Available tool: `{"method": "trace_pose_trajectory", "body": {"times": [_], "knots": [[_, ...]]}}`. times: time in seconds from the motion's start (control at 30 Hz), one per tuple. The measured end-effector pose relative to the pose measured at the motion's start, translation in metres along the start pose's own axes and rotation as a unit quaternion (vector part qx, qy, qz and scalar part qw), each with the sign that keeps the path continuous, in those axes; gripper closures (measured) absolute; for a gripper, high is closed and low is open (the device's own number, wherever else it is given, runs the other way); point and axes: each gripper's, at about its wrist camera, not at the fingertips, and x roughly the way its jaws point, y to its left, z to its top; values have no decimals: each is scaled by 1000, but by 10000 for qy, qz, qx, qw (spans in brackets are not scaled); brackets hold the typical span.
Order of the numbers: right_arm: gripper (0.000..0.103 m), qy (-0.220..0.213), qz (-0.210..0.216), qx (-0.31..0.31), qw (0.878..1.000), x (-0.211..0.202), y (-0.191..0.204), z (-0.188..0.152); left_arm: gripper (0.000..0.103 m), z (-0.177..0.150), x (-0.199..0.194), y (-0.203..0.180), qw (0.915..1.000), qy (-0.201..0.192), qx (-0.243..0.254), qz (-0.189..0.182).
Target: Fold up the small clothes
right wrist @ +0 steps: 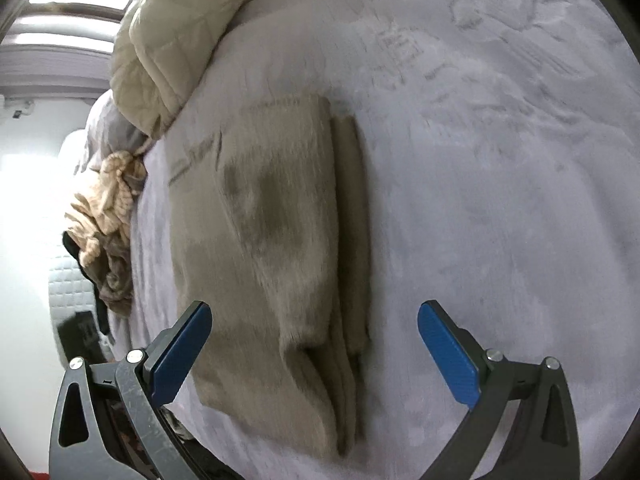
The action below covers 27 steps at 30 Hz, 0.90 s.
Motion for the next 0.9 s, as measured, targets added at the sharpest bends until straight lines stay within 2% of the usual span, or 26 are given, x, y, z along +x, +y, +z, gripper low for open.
{"method": "trace_pose_trajectory", "body": {"times": [0.13, 0.27, 0.3, 0.33, 0.37, 0.4, 0.43, 0.47, 0.5, 0.6, 0.73, 0.9], "knots": [[0, -97, 280, -3, 9996, 5, 0, 17, 0, 6, 9, -6, 9999, -30, 1, -121], [3, -215, 650, 105, 9976, 11, 1, 38, 0, 3, 15, -12, 10000, -16, -37, -71], [14, -218, 643, 133, 9976, 14, 0, 41, 0, 3, 16, -13, 10000, -17, -30, -50], [37, -195, 613, 165, 9978, 17, -2, 44, 0, 4, 17, -15, 10000, -17, -22, -43], [49, -114, 531, 232, 9983, 23, -4, 48, 0, 4, 18, -15, 10000, -16, -13, -37], [69, -16, 438, 310, 9986, 29, -8, 49, 0, 4, 18, -14, 10000, -11, -5, -29], [78, 89, 410, 393, 9983, 34, -11, 50, 0, 4, 18, -15, 10000, -10, 5, -24], [82, 79, 530, 442, 9976, 35, -14, 49, 0, 8, 24, -25, 10000, -11, 5, -18], [91, 17, 568, 410, 9975, 31, -13, 48, 0, 9, 25, -27, 10000, -15, 7, -19], [94, -212, 604, 85, 9979, 13, -4, 43, 0, 7, 19, -28, 9999, -92, 56, -74], [94, -16, -94, -55, 9999, 20, -12, 42, 0, 8, 28, -37, 9997, -23, 243, 91], [90, -66, 143, 116, 9998, 12, -17, 37, 0, 8, 36, -48, 9989, 36, 407, 238]]}}
